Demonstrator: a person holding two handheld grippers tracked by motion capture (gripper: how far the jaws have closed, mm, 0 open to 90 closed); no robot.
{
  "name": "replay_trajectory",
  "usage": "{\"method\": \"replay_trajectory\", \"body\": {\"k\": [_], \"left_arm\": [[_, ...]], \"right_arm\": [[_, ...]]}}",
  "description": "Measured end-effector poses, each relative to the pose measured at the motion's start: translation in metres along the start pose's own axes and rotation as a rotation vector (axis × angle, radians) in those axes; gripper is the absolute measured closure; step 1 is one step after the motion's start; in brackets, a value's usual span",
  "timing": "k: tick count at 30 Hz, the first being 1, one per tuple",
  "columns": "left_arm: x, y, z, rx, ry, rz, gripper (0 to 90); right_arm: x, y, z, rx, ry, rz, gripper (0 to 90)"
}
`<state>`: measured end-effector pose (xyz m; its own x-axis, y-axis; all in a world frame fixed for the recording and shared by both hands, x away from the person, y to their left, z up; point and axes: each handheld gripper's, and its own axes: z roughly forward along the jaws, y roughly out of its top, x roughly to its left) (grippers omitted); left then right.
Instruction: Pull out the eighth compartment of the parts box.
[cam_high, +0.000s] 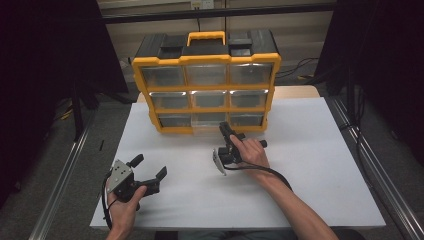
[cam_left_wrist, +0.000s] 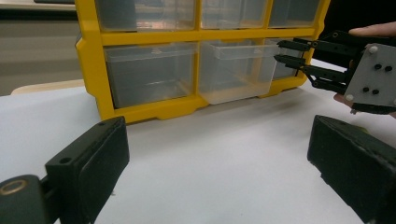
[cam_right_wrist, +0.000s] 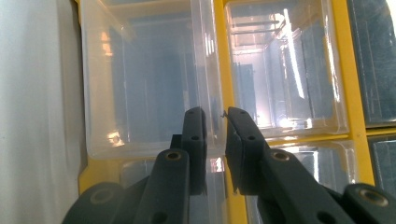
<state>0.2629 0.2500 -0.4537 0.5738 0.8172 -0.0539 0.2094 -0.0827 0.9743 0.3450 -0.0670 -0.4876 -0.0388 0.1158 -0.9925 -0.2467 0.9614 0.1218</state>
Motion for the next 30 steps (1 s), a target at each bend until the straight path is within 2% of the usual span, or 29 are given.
{"method": "replay_trajectory", "body": {"k": [16,21,22,24,27,28,29,30], "left_arm": [[0.001,0.000,0.000,0.000,0.001,0.006,5.5],[0.001,0.000,0.000,-0.001,0.000,0.006,5.5],[0.001,0.000,0.000,-0.001,0.001,0.006,5.5],[0.001,0.000,0.000,0.001,0.002,0.009,5.5],[0.001,0.000,0.000,0.000,0.003,0.009,5.6],[0.001,0.000,0.001,0.000,-0.010,-0.004,5.6],[0.001,0.000,0.000,0.003,0.004,0.005,5.5],[0.001,0.001,0.000,0.003,-0.003,0.009,5.5]], "right_arm": [[0.002,0.001,-0.008,-0.003,-0.009,0.010,78.7],[0.002,0.001,-0.011,-0.010,-0.004,-0.005,78.9],[0.001,0.001,-0.011,-0.019,0.000,-0.021,79.0],[0.002,0.000,-0.013,-0.013,-0.006,-0.003,79.0],[0.001,0.000,-0.015,-0.019,-0.002,-0.014,79.0],[0.001,0.001,-0.016,-0.019,0.001,-0.009,79.0],[0.002,0.001,-0.017,-0.017,-0.001,-0.007,78.9],[0.001,0.001,-0.017,-0.023,0.003,-0.011,78.9]]}}
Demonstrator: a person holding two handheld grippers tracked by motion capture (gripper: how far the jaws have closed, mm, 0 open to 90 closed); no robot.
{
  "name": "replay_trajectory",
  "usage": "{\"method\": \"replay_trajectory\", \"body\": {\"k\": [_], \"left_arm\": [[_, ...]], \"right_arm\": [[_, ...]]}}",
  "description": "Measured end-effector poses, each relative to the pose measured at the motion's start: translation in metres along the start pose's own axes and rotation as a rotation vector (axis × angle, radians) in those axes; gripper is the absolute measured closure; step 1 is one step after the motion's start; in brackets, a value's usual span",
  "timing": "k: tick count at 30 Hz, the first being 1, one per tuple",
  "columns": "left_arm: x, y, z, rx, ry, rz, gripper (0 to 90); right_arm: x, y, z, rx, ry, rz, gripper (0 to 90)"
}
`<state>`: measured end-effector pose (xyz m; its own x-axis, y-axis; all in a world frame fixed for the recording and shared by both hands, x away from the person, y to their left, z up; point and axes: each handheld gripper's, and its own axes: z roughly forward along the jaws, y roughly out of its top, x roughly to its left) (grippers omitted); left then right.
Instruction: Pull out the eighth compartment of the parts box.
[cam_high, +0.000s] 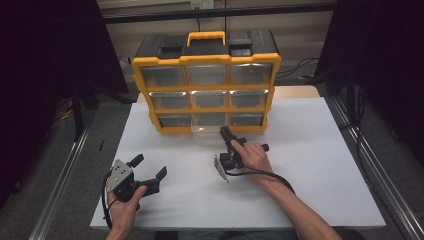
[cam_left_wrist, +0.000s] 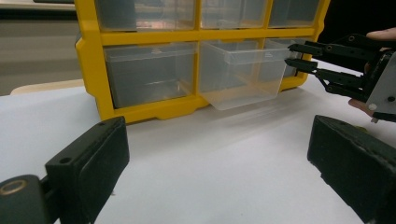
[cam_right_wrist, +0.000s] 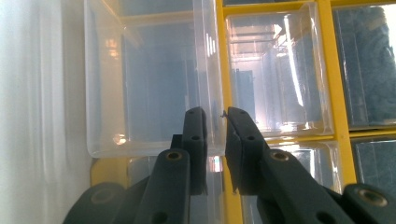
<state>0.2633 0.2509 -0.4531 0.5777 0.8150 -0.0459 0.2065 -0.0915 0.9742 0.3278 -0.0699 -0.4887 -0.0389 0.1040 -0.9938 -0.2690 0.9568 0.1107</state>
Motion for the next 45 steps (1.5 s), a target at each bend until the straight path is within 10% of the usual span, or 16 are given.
{"method": "replay_trajectory", "body": {"k": [45], "left_arm": [[0.001,0.000,0.000,-0.004,0.010,0.004,5.5]], "right_arm": [[0.000,0.005,-0.019,-0.028,0.010,-0.004,78.6]]}}
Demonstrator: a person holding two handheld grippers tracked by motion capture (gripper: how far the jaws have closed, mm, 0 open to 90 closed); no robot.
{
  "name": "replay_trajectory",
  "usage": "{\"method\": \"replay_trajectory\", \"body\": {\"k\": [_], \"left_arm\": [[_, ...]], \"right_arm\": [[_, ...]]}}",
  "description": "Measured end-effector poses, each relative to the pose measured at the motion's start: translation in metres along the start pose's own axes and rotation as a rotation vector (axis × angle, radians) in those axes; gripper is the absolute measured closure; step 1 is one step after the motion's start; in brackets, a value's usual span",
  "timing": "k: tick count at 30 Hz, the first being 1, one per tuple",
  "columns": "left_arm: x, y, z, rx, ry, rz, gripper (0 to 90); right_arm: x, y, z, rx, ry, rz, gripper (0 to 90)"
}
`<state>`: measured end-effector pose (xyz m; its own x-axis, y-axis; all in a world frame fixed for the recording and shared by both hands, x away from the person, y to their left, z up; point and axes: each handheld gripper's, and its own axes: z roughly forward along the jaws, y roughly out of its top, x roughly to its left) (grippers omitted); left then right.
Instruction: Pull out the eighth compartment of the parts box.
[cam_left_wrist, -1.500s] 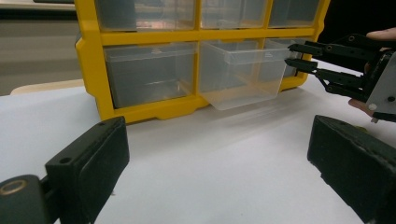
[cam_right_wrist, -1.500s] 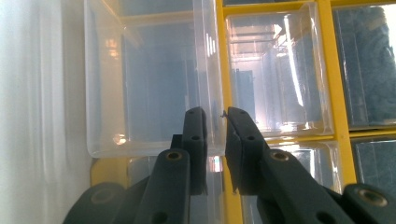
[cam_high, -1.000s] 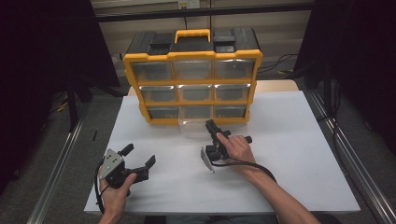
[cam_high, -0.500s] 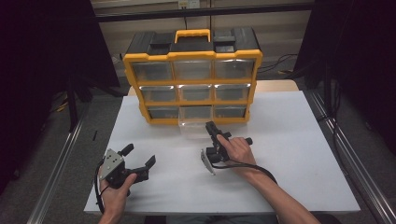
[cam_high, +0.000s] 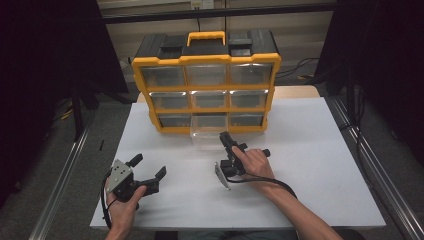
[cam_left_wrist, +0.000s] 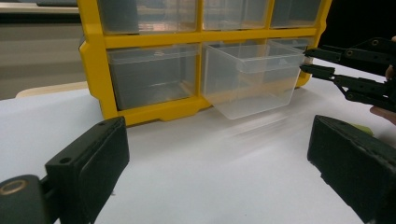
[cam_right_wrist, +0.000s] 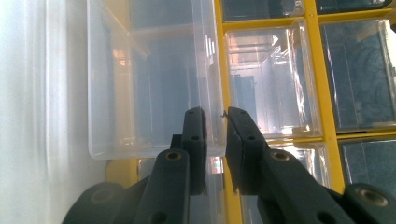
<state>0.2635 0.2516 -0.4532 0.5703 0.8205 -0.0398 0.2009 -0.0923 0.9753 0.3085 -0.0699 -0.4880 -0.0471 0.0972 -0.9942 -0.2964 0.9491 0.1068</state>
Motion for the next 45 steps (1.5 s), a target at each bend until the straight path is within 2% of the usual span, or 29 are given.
{"method": "replay_trajectory", "body": {"k": [1,2,5,12,28,34,36,39,44,45], "left_arm": [[0.0000,-0.0001,0.0003,0.000,0.001,0.000,5.5],[-0.0002,-0.0001,0.0006,-0.001,-0.002,-0.001,5.5],[-0.0002,0.0000,0.0004,0.001,-0.003,0.002,5.5],[-0.0002,0.0002,0.0001,0.000,0.001,0.003,5.5],[-0.0001,0.0000,0.0004,0.001,-0.004,0.002,5.5],[-0.0002,0.0000,0.0006,-0.001,-0.004,-0.002,5.5],[0.0000,0.0000,0.0003,0.000,0.000,0.001,5.5],[0.0005,0.0000,0.0001,0.000,0.000,0.000,5.5],[0.0002,0.0001,0.0002,-0.002,-0.002,-0.002,5.5],[0.0001,0.0001,0.0001,-0.002,0.002,-0.001,5.5]], "right_arm": [[0.0009,0.0004,-0.0008,0.003,0.002,0.010,78.6],[0.0001,0.0011,-0.0008,-0.008,0.002,-0.004,78.7],[0.0011,0.0018,-0.0020,-0.003,-0.001,0.006,78.6],[0.0007,0.0025,-0.0043,-0.010,0.002,-0.009,78.6],[-0.0001,0.0025,-0.0045,-0.010,0.009,0.015,77.4],[-0.0002,0.0022,-0.0041,-0.012,0.006,0.042,75.6],[-0.0008,0.0022,-0.0039,-0.014,0.013,0.065,70.2],[-0.0036,0.0015,-0.0038,-0.025,0.014,0.085,68.0],[-0.0073,-0.0013,-0.0034,-0.025,0.027,0.156,58.5],[-0.0080,-0.0018,-0.0029,-0.027,0.034,0.188,57.3]]}}
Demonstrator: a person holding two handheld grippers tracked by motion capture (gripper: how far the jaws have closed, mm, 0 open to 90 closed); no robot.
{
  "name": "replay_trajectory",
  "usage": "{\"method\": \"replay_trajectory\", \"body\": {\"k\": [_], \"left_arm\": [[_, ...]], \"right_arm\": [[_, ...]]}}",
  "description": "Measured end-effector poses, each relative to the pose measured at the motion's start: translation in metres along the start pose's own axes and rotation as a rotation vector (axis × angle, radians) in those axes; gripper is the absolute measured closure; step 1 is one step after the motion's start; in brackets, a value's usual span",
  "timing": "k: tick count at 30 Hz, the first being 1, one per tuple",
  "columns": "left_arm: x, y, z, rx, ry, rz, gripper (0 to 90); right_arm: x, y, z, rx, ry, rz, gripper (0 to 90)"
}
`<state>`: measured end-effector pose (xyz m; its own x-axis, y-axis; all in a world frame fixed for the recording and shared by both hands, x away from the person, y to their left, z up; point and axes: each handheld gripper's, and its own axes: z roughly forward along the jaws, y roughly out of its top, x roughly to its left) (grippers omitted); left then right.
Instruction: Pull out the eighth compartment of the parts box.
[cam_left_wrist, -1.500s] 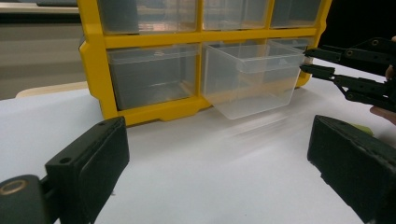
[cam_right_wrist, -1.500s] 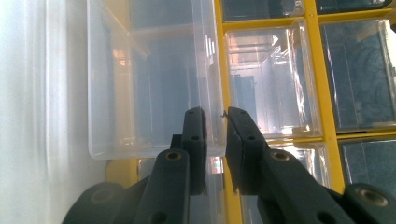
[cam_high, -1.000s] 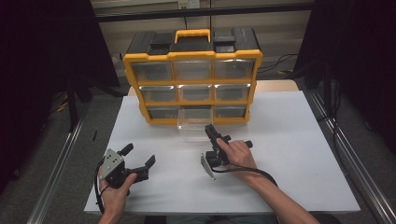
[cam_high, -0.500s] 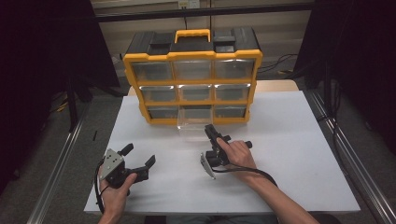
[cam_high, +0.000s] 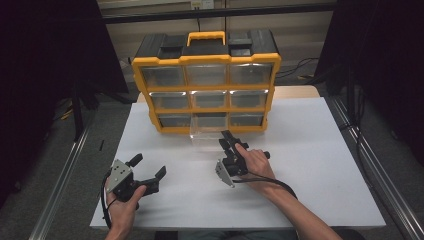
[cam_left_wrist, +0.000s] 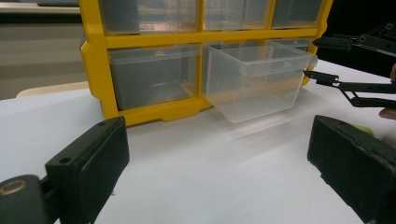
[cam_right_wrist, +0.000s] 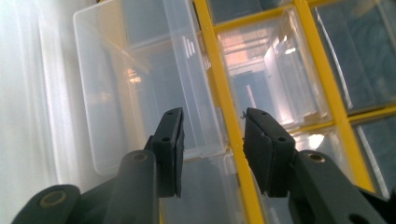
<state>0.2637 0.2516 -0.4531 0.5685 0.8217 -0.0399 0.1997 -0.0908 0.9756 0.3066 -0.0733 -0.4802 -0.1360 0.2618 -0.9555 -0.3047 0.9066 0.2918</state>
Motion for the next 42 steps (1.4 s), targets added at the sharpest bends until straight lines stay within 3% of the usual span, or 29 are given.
{"method": "replay_trajectory", "body": {"k": [5,14,17,22,27,34,42], "left_arm": [[0.000,0.000,0.000,0.000,-0.002,-0.005,5.5],[0.000,0.000,0.001,0.000,-0.010,-0.002,5.5],[0.000,-0.001,0.001,0.001,-0.008,-0.002,5.5],[0.000,-0.001,0.001,0.000,-0.009,0.000,5.5],[-0.002,-0.001,0.001,0.004,-0.007,0.004,5.5],[-0.001,-0.001,0.002,0.012,0.005,0.003,5.5],[-0.001,-0.001,0.000,0.007,0.014,0.002,5.5]], "right_arm": [[-0.006,-0.003,-0.001,0.013,0.023,0.140,43.3],[-0.016,-0.007,-0.001,0.035,0.067,0.296,26.3],[-0.020,-0.010,-0.001,0.047,0.077,0.373,20.5],[-0.028,-0.016,-0.003,0.044,0.105,0.502,14.4],[-0.037,-0.023,-0.003,0.040,0.147,0.662,9.4],[-0.042,-0.034,-0.005,0.041,0.246,0.874,4.2],[-0.047,-0.045,-0.009,0.025,0.342,1.067,2.0]]}}
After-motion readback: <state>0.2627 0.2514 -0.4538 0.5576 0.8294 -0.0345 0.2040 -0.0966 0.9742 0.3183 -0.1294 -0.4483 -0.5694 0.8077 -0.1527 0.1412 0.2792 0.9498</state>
